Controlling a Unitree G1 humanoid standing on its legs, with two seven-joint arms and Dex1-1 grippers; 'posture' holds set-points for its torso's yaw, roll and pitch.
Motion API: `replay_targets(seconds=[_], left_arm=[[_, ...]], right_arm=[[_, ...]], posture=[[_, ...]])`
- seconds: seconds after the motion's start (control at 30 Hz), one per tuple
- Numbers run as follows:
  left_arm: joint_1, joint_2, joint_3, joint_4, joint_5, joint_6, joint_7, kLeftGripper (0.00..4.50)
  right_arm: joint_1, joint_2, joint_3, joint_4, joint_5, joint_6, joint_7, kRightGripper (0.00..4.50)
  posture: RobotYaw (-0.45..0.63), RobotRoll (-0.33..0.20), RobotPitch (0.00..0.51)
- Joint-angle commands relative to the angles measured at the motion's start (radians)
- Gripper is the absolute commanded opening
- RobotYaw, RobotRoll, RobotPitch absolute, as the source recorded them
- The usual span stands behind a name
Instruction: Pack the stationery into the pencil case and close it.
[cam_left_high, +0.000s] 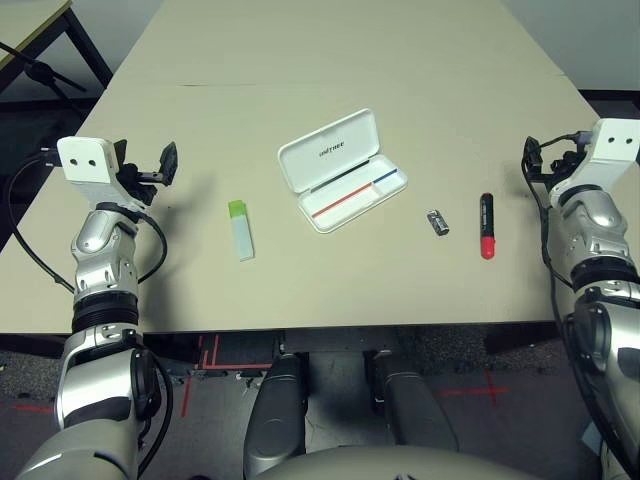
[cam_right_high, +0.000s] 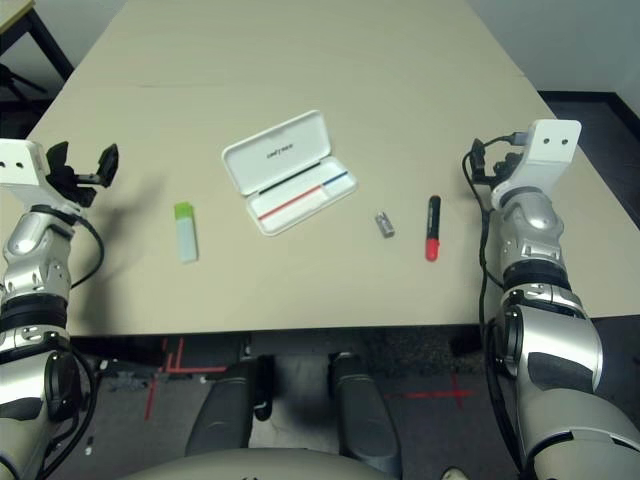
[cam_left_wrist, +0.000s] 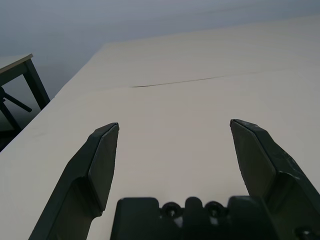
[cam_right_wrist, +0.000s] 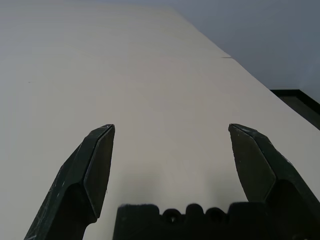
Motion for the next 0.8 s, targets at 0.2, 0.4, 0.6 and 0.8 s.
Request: replay_targets(seconds=[0.2, 0.4, 0.6, 0.8], left_arm=[[0.008, -0.005, -0.003, -0.004, -0.001, -0.003, -0.005, 4.47], [-0.008, 0.009, 0.0, 0.017, -0.001, -0.003, -0.014, 4.47], [-0.046, -0.006, -0.012, 0.049, 0.008, -0.018, -0.014, 4.47], [-0.094, -0.018, -0.031, 0.114, 0.018, -0.036, -0.029, 4.47]], right_arm=[[-0.014, 0.01, 0.003, 0.02, -0.006, -0.013, -0.003, 4.5], [-0.027, 0.017, 0.003, 0.013, -0.005, -0.016, -0.007, 4.5], [-0.015, 0.015, -0.002, 0.014, -0.002, -0.023, -0.007, 4.5], [-0.015, -0.003, -0.01, -0.004, 0.003, -0.023, -0.008, 4.5]], posture=[[0.01, 0.0, 0.168], [-0.01, 0.0, 0.16], [-0.06, 0.0, 0.149], [-0.11, 0.0, 0.154]])
